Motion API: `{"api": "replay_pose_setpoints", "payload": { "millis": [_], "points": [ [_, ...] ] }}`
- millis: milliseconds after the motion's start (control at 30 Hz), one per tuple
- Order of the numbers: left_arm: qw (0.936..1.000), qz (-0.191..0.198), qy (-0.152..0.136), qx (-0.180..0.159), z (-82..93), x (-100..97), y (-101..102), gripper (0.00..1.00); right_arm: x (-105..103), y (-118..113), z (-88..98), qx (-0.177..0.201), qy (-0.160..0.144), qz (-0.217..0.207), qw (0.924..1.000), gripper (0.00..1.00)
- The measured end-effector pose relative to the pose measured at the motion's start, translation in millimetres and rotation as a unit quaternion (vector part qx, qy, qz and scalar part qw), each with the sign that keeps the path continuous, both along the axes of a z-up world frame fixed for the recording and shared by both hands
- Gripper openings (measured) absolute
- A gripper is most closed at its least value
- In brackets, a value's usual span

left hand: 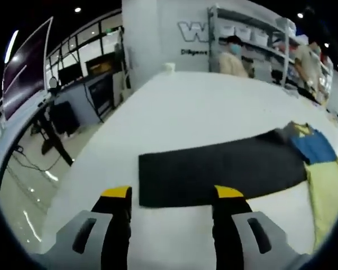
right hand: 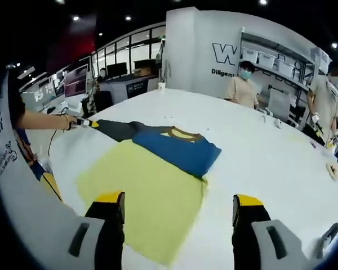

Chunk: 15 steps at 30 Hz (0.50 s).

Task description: Fold the garment on the visible template until the final outline fits inside the template.

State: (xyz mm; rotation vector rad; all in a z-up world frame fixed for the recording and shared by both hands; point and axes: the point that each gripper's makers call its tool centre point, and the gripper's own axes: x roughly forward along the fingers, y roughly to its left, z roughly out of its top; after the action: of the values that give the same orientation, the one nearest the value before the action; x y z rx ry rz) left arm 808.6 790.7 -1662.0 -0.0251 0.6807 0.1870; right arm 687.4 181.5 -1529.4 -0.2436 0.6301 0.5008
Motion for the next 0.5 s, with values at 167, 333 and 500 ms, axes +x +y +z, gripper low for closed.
{"api": "replay_pose_setpoints", "payload": {
  "millis": [167,333,500],
  "points": [
    [0.9997,0.019,-0.004,-0.014,-3.3,-4.8,-1,0.40,-2,-7,4.8,-0.004,-0.001,-0.003,1.0000,0.70],
    [0.9992,0.037,0.000,-0.014,-12.6,-6.0,7,0.33,0,-6,3.0,-0.001,0.002,-0.006,1.0000,0.66],
    [0.9983,0.055,-0.010,-0.016,-11.5,-6.0,16,0.20,0,-2,4.0,0.000,-0.003,-0.004,1.0000,0.63]
  ]
}}
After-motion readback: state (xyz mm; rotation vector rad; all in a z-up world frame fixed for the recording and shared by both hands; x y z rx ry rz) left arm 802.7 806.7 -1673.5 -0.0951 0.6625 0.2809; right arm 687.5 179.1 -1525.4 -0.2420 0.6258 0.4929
